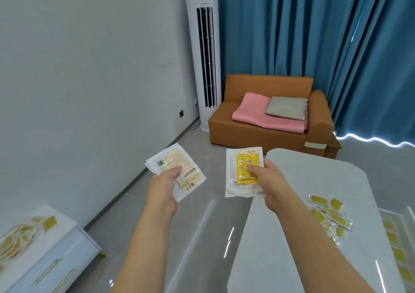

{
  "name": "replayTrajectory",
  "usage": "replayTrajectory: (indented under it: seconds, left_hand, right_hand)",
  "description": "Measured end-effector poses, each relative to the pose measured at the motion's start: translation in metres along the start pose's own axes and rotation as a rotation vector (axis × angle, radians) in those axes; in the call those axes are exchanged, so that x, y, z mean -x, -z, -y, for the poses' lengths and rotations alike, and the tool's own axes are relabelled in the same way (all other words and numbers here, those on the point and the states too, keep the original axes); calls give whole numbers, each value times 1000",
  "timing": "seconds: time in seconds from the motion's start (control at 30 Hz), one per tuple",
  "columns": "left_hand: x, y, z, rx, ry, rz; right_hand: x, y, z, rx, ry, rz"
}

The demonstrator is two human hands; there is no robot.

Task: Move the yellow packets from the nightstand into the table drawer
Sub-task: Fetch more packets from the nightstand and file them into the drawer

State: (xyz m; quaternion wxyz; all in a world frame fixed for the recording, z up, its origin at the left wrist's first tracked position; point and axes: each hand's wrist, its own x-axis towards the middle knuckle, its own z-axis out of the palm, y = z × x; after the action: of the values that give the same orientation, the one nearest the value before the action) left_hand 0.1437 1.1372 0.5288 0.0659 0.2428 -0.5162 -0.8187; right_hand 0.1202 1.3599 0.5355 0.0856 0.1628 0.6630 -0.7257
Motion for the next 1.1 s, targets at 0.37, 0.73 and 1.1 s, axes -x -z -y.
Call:
replayTrajectory:
  seconds: [0.37, 0.73, 1.1]
  left_hand:
    - [91, -132, 81, -128, -159, -3]
    - [198, -290, 184, -187, -235, -22]
    - [270, -436, 258, -314, -276, 36]
  right_hand:
    - [-1, 170, 0, 37, -30, 50]
    - [-5, 388, 7, 91, -45, 97]
    - [-4, 543, 31, 83, -81, 104]
